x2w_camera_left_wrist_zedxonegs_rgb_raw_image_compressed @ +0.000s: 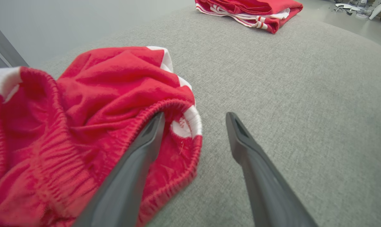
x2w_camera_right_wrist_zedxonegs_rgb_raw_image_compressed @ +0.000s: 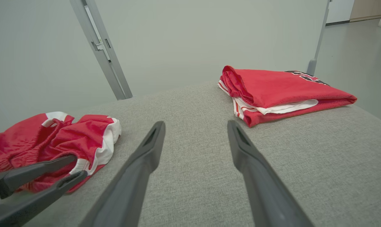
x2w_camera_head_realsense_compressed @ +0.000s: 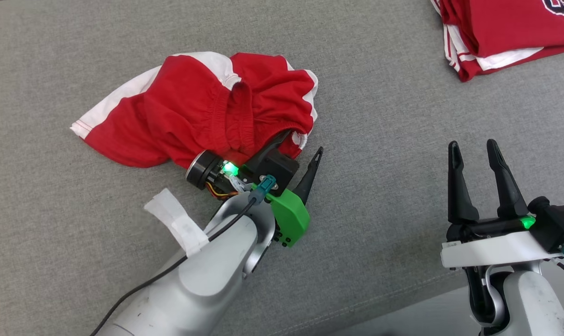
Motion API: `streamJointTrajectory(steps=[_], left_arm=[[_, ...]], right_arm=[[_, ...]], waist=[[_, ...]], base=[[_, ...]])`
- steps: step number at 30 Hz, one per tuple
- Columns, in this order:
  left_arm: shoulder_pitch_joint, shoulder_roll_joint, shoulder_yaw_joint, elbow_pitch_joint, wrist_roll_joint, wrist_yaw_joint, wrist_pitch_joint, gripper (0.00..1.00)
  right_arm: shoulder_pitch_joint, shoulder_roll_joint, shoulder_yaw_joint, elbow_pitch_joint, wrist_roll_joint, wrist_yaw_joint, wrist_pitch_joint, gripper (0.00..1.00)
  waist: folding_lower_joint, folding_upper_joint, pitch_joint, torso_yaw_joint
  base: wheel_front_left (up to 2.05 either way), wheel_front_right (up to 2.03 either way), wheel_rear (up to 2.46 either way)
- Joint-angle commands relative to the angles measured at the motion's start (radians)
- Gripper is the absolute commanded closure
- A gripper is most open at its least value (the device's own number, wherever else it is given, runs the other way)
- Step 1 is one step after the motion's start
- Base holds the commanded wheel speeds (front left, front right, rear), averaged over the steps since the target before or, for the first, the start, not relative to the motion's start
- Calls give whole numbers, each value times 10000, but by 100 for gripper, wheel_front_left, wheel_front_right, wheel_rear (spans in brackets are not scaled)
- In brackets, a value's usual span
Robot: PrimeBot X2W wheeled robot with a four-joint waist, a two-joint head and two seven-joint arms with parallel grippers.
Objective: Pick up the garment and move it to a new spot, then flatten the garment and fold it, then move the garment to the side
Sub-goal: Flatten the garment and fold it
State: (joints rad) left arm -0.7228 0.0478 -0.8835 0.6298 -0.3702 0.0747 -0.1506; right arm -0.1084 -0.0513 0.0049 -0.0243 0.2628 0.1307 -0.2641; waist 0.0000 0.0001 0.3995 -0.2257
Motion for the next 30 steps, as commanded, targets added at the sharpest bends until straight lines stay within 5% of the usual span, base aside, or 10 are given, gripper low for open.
streamJointTrajectory(steps=[1, 3, 4, 5, 6, 12, 24, 30], left_arm=[[-220, 53, -68, 80, -77, 135, 61, 0], [-333, 53, -145, 173, -119, 263, 176, 0], [-382, 53, -173, 198, -141, 319, 210, 27], [-385, 53, -176, 207, -198, 365, 252, 75], [-353, 53, -172, 201, -295, 408, 311, 100], [-246, 48, -258, -305, -660, 344, 779, 100], [-3106, 626, 795, -3248, -1299, -809, 1808, 100], [-2719, 1329, 2075, -4818, -2584, -587, 2421, 100]], right_arm=[[-126, 11, -18, -23, 101, 1, 3, 0], [-130, 12, -24, 0, 119, 1, 3, 0], [-132, 12, -20, 18, 122, 1, 3, 0], [-131, 12, -21, 33, 141, 1, 3, 0], [-120, 11, -37, 48, 166, 1, 3, 0], [80, 10, -133, 75, 193, 1, 3, 0], [182, 7, -73, 154, 210, 3, 3, 0], [344, 8, -129, 157, 164, 1, 3, 0]], waist=[[0, -1, 78, -80], [0, -1, 87, -105], [0, -1, 80, -117], [0, -1, 66, -126], [0, -1, 32, -134], [0, -1, -300, -8], [0, -1, -1083, 582], [0, -1, -1372, 863]], base=[[0, 0, 0], [0, 0, 0], [0, 0, 0], [0, 0, 0], [0, 0, 0], [0, 0, 0], [0, 0, 0], [0, 0, 0]])
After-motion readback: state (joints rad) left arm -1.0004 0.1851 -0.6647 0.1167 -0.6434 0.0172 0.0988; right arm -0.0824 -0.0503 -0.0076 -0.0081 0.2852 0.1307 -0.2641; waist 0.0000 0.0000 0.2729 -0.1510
